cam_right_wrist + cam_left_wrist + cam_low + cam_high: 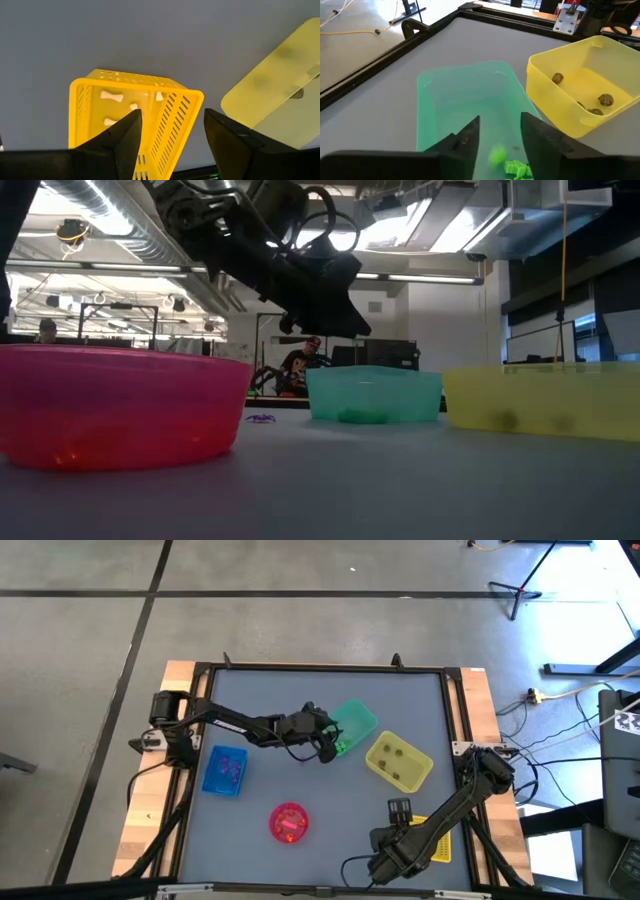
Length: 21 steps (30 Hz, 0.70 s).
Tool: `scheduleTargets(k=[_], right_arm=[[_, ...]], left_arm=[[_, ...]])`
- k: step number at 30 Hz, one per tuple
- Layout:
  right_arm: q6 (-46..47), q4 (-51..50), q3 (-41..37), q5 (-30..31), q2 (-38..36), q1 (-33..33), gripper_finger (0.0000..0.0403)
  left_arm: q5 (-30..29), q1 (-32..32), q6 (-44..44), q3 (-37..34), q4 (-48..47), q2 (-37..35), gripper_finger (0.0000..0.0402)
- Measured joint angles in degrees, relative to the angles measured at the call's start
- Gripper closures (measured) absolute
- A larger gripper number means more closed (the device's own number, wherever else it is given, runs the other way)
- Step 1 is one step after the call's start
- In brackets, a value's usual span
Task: Sort Halloween decoration
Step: Put the violet spider toy into the blue bin
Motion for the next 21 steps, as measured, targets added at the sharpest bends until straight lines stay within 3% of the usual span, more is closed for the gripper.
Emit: scheduleTargets(k=[10,14,21], right_arm=[[0.0,0.1,0.0,0.0,0.0,0.0,0.0189],[0.1,0.2,0.0,0.0,0.0,0.0,0.0189],[0.2,0.9,0.0,0.0,0.0,0.0,0.0189]], left_arm=[[0.1,0.0,0.2,0.0,-0.8,-1.5,0.0190],[0.1,0.0,1.4,0.0,-3.2,-5.3,0.0183],[0.1,-0.2,1.3,0.0,-17.6,-14.0,0.0181]])
